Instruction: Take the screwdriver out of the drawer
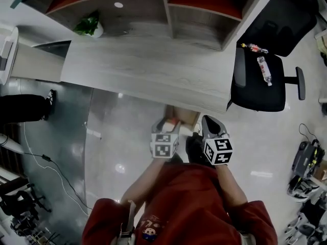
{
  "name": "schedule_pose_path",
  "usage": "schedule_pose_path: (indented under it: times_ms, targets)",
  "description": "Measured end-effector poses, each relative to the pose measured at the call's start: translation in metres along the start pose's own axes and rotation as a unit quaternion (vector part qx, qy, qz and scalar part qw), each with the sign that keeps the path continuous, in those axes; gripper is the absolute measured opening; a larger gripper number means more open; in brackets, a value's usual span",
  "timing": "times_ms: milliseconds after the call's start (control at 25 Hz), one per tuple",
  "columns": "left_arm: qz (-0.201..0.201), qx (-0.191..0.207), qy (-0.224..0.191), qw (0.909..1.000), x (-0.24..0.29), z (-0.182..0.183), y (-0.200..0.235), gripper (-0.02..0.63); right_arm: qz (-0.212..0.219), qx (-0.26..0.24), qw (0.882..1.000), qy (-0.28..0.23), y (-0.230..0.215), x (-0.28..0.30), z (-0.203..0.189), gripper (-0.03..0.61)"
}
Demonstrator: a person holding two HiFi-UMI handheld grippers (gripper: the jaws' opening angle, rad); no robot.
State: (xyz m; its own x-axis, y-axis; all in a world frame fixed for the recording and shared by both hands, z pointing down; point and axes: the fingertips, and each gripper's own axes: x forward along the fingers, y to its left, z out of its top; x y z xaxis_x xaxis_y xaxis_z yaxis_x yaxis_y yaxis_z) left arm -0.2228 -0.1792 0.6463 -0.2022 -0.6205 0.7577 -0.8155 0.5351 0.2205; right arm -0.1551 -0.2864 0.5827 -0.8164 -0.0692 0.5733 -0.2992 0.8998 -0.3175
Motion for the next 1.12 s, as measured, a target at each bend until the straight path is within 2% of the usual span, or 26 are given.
schedule_pose_path:
  times_ms: [240, 680, 1120]
  targets:
    - [-0.002, -0.009, 0.030, 0.9995, 0.041, -0.028, 0.005, 0.259, 0.023, -0.016, 0.999, 0.028, -0.004, 0.022, -0.025, 0.000]
    - [-0.014, -0.065, 0.078, 0.9947, 0.120, -0.093, 0.036, 0.258, 0.053, -0.026, 0.995, 0.084, -0.016, 0.065, -0.087, 0.000]
    - [0.001, -0.063, 0.104, 0.9926, 0.181, -0.132, 0.054, 0.258, 0.069, -0.015, 0.990, 0.118, -0.023, 0.083, -0.136, 0.000]
